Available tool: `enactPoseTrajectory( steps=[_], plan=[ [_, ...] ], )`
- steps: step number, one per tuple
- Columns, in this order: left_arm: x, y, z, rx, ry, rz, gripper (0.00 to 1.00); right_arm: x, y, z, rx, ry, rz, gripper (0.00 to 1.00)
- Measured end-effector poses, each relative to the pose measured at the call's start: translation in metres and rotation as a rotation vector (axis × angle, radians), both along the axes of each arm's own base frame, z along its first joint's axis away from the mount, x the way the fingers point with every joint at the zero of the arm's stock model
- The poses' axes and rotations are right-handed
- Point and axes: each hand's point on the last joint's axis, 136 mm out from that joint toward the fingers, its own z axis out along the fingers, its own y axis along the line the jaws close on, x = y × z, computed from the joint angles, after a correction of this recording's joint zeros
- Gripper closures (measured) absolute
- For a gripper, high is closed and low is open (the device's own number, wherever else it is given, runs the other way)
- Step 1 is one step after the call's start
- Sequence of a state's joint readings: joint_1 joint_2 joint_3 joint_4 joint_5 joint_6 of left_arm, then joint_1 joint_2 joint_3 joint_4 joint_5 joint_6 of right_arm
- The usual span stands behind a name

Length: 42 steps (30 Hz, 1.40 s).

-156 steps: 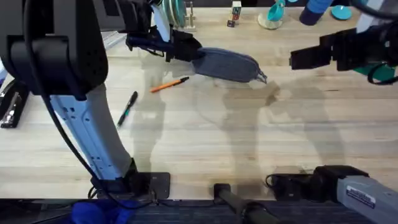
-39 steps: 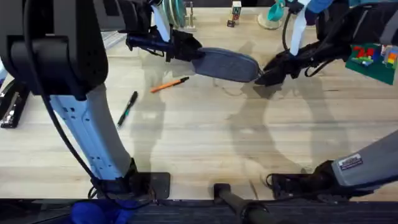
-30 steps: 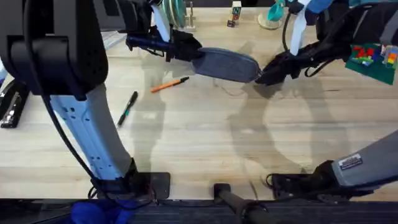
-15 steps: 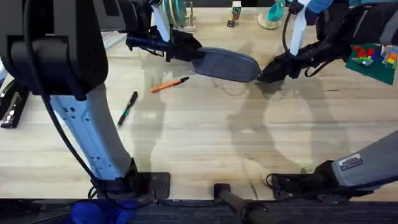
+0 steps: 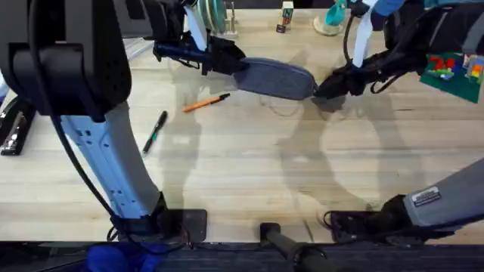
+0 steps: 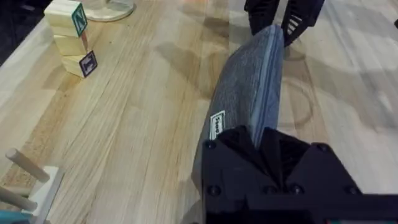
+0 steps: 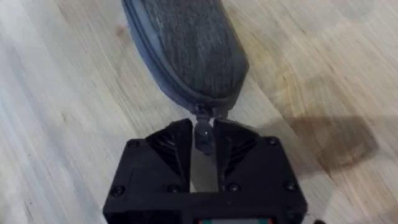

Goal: Unzip the bag, pick up the pens from the table one at a time and place them inside, then zip the bag closed.

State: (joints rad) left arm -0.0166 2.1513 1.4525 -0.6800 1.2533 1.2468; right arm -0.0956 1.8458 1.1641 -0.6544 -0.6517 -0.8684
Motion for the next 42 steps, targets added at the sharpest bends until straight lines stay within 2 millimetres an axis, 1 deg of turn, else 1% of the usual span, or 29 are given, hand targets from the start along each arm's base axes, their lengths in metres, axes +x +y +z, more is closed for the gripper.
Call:
enactPoseTrajectory(
  steps=[8, 9, 10, 12, 42],
  plan=[
    [0.0000, 0.0000, 0.0000, 0.000, 0.000, 0.000, 0.959, 0.0000, 0.0000, -0.0001, 0.000, 0.000, 0.000, 0.852],
    [0.0000, 0.0000, 0.0000, 0.000, 0.000, 0.000, 0.960, 0.0000, 0.0001, -0.0001, 0.000, 0.000, 0.000, 0.874],
    [0.0000, 0.0000, 0.0000, 0.000, 0.000, 0.000, 0.960, 0.0002, 0.0001, 0.0002, 0.001, -0.001, 0.001, 0.930],
    [-0.0001, 0.0000, -0.0001, 0.000, 0.001, 0.000, 0.960, 0.0001, 0.0004, 0.0003, 0.003, -0.001, 0.001, 0.964],
    [-0.0001, 0.0000, -0.0001, 0.000, 0.001, 0.000, 0.960, 0.0004, 0.0004, 0.0005, 0.007, 0.012, -0.017, 0.971]
  ],
)
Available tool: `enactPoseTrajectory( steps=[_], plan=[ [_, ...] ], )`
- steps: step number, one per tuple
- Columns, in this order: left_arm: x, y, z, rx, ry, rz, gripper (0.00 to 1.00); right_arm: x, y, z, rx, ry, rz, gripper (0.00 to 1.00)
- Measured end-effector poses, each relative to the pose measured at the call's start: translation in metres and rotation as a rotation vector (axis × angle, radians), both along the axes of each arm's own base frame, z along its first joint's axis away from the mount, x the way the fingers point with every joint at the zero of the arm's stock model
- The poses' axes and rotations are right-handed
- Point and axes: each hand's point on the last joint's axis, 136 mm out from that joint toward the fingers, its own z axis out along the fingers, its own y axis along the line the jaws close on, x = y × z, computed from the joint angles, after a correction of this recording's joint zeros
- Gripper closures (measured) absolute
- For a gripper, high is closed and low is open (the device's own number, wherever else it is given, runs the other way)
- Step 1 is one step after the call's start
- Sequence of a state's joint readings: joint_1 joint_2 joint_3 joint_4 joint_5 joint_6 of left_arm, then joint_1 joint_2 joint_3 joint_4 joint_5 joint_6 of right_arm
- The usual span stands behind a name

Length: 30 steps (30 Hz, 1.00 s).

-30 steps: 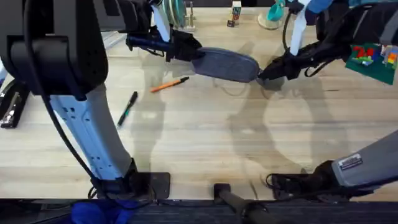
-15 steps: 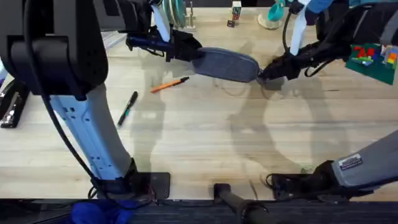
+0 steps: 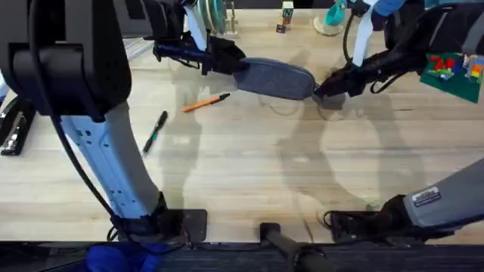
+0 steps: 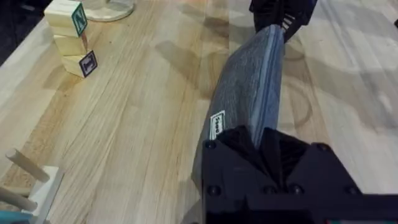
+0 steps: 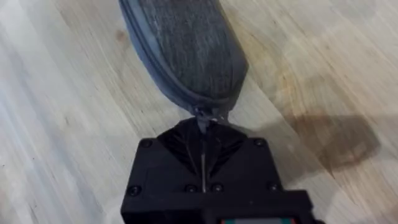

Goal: Unzip the bag, pick up the pens from the table one at a time and place them inside, then zip the bag closed.

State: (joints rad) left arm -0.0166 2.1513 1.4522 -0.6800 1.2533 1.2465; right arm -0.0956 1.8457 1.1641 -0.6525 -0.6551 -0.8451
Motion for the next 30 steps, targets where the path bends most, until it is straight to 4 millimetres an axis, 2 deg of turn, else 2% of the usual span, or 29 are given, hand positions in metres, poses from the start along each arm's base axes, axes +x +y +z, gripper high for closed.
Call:
enactPoseTrajectory(
  steps=[5, 12, 22, 30],
  plan=[
    [0.000, 0.000, 0.000, 0.000, 0.000, 0.000, 0.960, -0.001, 0.000, 0.004, 0.001, 0.003, -0.007, 0.971],
    [0.000, 0.000, 0.000, 0.000, 0.000, 0.000, 0.960, 0.001, 0.000, 0.025, 0.000, -0.035, -0.023, 0.971],
    [0.000, 0.000, 0.000, 0.000, 0.000, 0.000, 0.960, 0.001, 0.001, 0.045, 0.009, -0.053, -0.067, 0.971],
    [0.000, 0.000, 0.000, 0.000, 0.000, -0.001, 0.960, 0.001, 0.012, 0.064, 0.012, -0.096, -0.062, 0.971]
  ],
)
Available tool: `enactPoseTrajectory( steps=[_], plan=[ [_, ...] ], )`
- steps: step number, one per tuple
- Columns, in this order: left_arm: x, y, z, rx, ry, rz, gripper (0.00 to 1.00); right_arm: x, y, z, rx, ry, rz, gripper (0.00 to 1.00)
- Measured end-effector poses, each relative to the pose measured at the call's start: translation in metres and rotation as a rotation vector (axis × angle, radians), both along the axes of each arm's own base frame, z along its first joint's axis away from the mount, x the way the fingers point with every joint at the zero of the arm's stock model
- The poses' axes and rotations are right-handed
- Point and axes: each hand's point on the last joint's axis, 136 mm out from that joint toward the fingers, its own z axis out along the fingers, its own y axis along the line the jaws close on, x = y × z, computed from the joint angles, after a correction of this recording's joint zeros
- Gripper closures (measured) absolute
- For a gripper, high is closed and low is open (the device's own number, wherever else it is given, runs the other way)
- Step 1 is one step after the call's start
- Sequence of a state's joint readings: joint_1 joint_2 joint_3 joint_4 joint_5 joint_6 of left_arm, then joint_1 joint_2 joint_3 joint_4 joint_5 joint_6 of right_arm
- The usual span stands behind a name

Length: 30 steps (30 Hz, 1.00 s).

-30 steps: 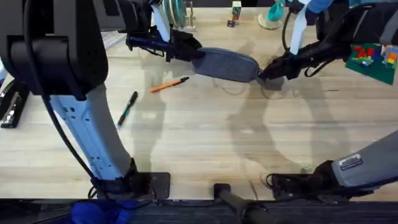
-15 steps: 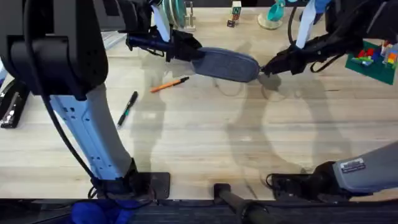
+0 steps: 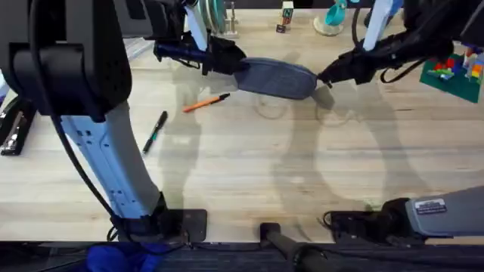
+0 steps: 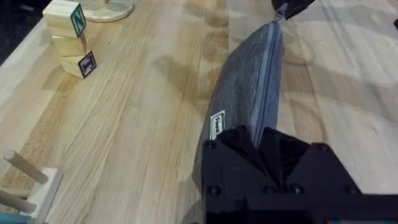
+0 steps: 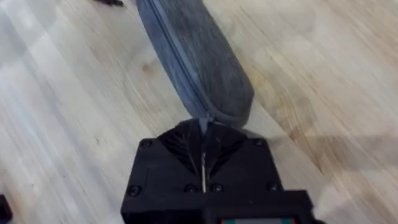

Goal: Unzip the bag, pick up the pens from the table one at a time and place them inside, then zip the bag closed.

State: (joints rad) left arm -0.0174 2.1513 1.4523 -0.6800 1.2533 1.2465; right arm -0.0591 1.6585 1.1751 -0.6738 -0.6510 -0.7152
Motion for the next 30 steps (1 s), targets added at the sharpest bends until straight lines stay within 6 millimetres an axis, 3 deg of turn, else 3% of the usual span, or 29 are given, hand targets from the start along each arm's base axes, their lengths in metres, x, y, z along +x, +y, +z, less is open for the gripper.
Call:
enactPoseTrajectory(
  steps=[18, 30],
  plan=[
    [0.000, 0.000, 0.000, 0.001, -0.002, -0.001, 0.961, 0.021, 0.065, 0.021, 0.062, -0.106, 0.039, 0.971],
    [0.000, 0.000, 0.000, 0.001, -0.001, -0.001, 0.960, 0.023, 0.094, 0.028, 0.086, -0.122, 0.041, 0.971]
  ],
)
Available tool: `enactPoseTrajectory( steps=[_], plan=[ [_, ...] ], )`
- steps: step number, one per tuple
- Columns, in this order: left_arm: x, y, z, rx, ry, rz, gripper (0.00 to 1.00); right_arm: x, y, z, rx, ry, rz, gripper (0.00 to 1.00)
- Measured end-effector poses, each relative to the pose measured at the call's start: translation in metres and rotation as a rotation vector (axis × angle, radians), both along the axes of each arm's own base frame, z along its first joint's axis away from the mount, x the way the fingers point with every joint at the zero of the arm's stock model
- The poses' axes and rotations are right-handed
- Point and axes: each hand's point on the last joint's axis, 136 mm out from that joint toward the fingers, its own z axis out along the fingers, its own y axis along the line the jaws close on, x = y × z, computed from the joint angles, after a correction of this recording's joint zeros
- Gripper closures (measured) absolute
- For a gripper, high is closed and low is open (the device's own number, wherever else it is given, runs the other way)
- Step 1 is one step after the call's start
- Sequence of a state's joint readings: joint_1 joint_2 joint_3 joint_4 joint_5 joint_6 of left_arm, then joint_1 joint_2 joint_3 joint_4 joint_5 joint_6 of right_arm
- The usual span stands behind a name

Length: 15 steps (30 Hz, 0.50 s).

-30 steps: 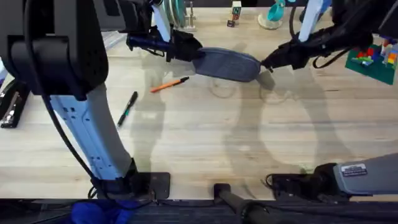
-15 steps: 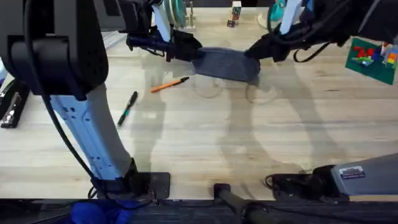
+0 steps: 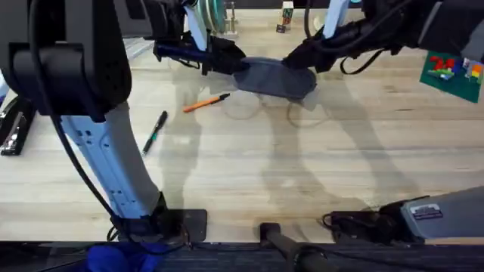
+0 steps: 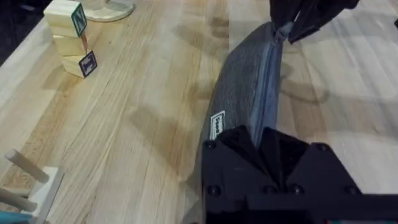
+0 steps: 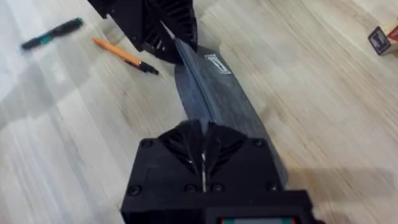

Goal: Unzip the bag, pick up the pens from the table one at a time and place them inside, then zip the bag closed.

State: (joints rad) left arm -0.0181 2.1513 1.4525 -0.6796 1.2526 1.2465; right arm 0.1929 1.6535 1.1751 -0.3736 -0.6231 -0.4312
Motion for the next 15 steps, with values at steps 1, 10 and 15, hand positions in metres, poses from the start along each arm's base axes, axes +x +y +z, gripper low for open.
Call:
enactPoseTrajectory(
  steps=[1, 10, 15],
  plan=[
    [0.000, 0.000, 0.000, 0.000, 0.000, 0.000, 0.960, 0.000, 0.002, 0.000, 0.001, -0.001, 0.000, 0.971],
    [0.000, 0.000, 0.000, 0.000, 0.000, 0.000, 0.960, 0.006, 0.028, 0.000, 0.026, -0.029, 0.013, 0.971],
    [0.000, 0.000, 0.000, 0.000, 0.001, 0.000, 0.960, 0.009, 0.048, -0.002, 0.058, -0.029, 0.023, 0.971]
  ],
)
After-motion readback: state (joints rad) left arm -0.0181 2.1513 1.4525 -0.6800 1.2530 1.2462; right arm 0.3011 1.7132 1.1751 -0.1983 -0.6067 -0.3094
